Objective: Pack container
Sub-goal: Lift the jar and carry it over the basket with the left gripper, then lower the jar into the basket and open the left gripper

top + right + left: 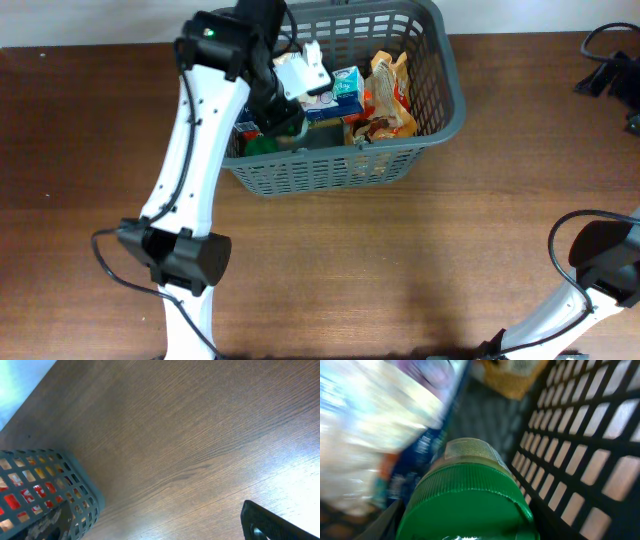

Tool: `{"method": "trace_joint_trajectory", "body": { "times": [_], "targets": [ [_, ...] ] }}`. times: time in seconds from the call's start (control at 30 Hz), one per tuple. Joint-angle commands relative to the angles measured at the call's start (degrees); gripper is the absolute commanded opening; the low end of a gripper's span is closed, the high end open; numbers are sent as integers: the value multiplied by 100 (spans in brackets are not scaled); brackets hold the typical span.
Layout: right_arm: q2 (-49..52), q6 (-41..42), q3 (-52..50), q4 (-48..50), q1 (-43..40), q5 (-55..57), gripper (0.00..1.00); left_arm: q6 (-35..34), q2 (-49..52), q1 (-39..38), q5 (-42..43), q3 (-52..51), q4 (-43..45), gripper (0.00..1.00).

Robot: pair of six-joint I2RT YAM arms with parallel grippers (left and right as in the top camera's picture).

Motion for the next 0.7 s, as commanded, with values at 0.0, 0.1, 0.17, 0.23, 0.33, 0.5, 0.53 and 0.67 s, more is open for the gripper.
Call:
{"method": "trace_joint_trajectory", "body": {
  "times": [0.0, 0.1, 0.17, 0.23, 0.33, 0.5, 0.53, 0.67],
  "targets": [
    [-66, 48, -11, 4, -17, -52, 99, 52, -138, -4, -315, -87, -96, 2],
    [-66, 48, -11, 4, -17, -52, 99, 42, -138, -4, -337, -151, -170, 2],
    [-66, 48, -11, 4, -17, -52, 99, -22, -138, -4, -343, -195, -170, 2],
    [-66, 46, -11, 4, -17, -52, 99, -26, -138, 7, -490, -262, -170, 2],
    [-66, 48, -11, 4, -17, -52, 99, -24, -138, 50, -557, -378, -170, 2],
    [-66, 48, -11, 4, -17, -52, 99, -17, -138, 210, -815, -632, -166, 1],
    [-66, 48, -11, 4, -17, -52, 99, -17, -138, 264, -787, -656, -155, 2],
    [-66, 46, -11, 4, -17, -52, 99, 90, -138, 431, -570, -664, -109, 2]
  ]
}}
